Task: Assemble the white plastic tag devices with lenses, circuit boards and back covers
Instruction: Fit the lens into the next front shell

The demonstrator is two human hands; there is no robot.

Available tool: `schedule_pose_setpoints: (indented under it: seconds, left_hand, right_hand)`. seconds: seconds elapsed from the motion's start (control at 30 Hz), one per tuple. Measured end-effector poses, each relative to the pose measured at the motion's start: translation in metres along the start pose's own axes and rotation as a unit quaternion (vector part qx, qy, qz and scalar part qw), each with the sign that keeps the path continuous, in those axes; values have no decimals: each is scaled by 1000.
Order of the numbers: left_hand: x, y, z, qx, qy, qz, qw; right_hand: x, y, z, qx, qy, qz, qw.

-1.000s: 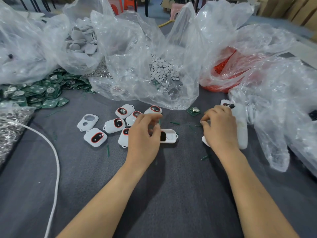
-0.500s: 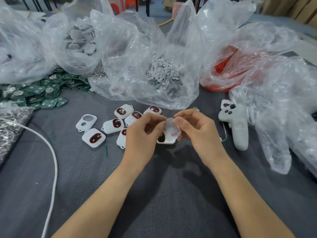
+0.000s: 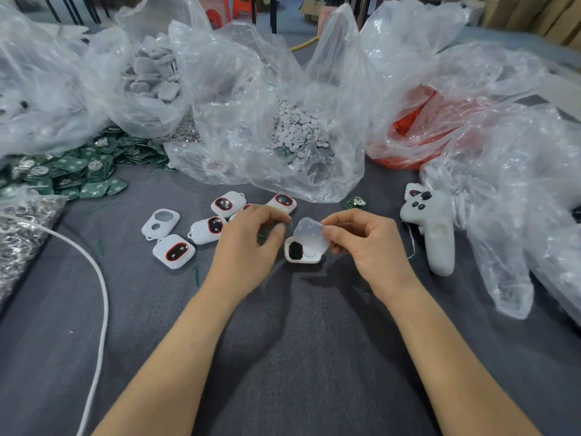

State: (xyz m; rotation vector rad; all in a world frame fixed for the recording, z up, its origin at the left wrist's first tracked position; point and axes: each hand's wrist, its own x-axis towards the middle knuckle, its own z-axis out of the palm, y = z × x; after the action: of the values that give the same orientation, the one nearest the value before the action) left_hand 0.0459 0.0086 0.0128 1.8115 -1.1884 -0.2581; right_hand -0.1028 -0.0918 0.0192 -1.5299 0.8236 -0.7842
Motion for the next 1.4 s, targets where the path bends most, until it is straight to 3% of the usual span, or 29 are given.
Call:
schedule_pose_setpoints:
  seconds: [0.1,0.2,0.57,0.9,1.4]
  left_hand:
    - [3,-13,-13,155,-102,42,982]
    - [1,-18,-11,191,-141,62,969]
    - [1,-20,-6,186,-122,79,972]
    - [1,-21,-7,175,-127,80,973]
    - [3,-24,-6,165,-131,78,974]
  right_hand:
    - [3,1,-1,-38,-11,3,999]
    - [5,3,3,-58,-33,5,998]
    - [5,4,9,-263,-64,-69,960]
    - [9,5,3,-221,-86,-35,971]
    - [6,11,14,-309,-51,-119,942]
